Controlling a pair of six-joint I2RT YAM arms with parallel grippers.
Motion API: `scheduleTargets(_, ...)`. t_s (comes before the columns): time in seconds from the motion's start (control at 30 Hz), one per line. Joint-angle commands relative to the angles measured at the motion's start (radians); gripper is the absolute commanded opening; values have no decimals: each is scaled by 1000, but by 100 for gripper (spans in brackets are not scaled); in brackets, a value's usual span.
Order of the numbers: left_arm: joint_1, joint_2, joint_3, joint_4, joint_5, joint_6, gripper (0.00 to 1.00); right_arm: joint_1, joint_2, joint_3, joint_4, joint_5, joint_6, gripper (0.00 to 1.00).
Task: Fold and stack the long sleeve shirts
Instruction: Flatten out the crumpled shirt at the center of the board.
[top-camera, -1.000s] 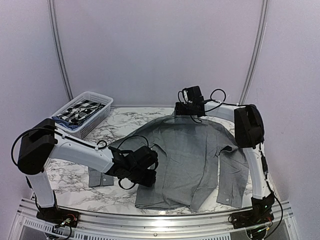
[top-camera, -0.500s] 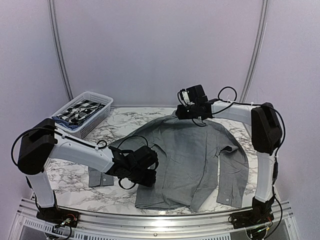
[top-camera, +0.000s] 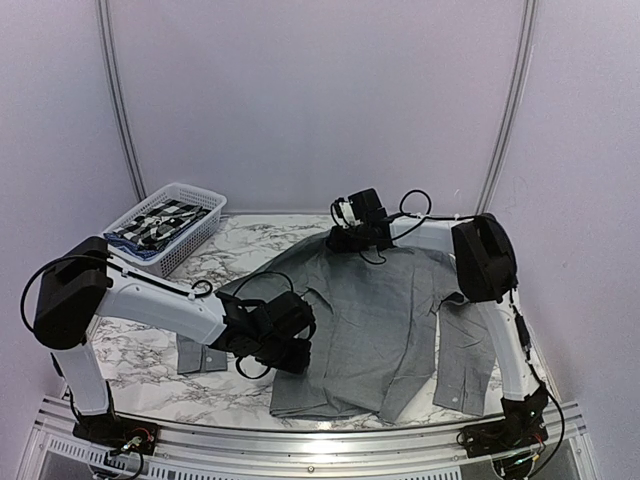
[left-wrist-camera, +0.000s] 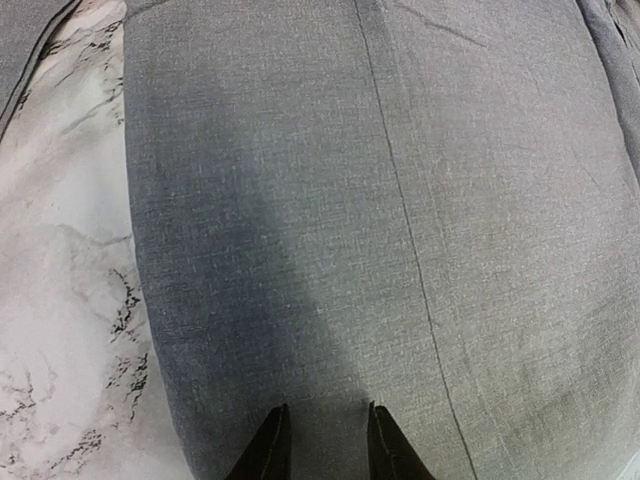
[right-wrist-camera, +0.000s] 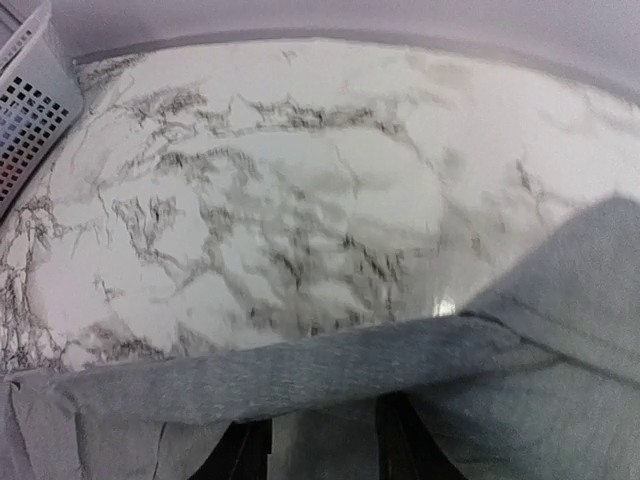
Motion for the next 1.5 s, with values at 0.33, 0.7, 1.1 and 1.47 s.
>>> scheduleTargets(0.33,111,-237,-70,-205,-248,-107,35,-71,73,264,-6,-142,98,64)
scheduleTargets(0.7,345,-122,-80,-198,-312,-15,34,17,-366,-273,46,-86,65,65)
scheduleTargets(1.1,574,87,67,-182,-299,107,34,101,-749,-842,109,-54,102,65)
scheduleTargets(1.47,653,221,345,-256,-264,251,37,198,-848,-959,60,-15,107,66)
